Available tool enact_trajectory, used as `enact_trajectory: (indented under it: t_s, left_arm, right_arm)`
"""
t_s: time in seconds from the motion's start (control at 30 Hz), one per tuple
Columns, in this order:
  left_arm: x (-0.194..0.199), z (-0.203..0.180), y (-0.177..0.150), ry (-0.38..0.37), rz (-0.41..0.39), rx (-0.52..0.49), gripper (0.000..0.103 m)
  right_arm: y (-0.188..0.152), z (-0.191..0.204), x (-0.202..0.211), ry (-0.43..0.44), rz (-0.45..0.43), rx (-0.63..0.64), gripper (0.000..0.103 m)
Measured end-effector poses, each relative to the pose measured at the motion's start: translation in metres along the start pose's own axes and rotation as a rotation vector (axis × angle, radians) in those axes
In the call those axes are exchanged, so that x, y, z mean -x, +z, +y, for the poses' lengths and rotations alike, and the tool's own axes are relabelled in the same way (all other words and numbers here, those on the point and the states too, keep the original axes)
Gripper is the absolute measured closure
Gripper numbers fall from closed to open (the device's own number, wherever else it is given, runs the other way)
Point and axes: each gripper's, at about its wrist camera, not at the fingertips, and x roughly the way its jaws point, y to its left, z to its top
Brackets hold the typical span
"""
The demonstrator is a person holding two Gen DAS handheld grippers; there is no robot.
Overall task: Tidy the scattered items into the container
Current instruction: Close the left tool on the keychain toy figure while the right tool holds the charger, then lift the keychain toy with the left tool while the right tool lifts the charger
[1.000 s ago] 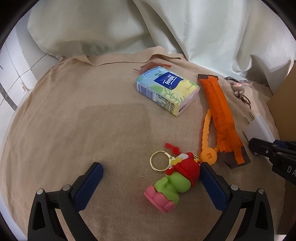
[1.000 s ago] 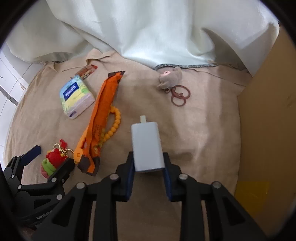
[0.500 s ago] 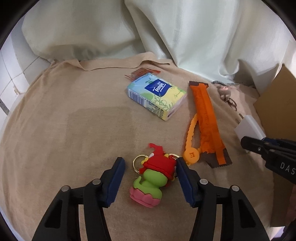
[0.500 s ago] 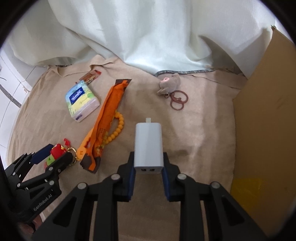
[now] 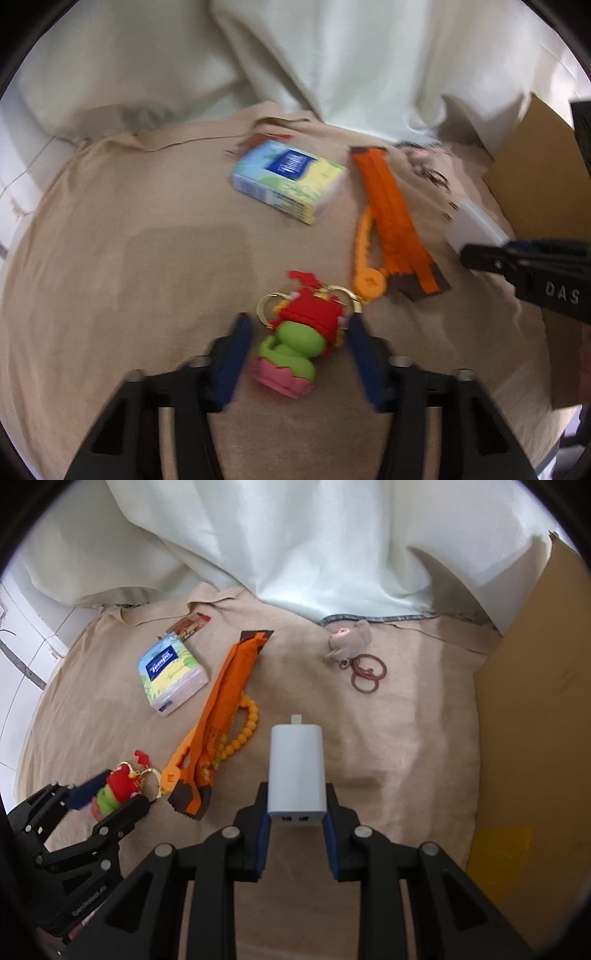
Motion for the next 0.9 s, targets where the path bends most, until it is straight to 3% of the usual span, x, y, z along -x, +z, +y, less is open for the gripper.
enact_trajectory:
  t_s: [0.33,0.9]
  left_arm:
    - [0.013,0.006,-0.001,-0.016,-0.011,0.012,0.063]
    - [0.105,0.02,0.037,0.005,-0.13,0.047,0.069]
  right_arm:
    - [0.002,-0.002,0.019,0.009,-0.044,-0.006,0.074]
    - [0.014,0.006,0.096,0.058,-0.171,0.028,0.074]
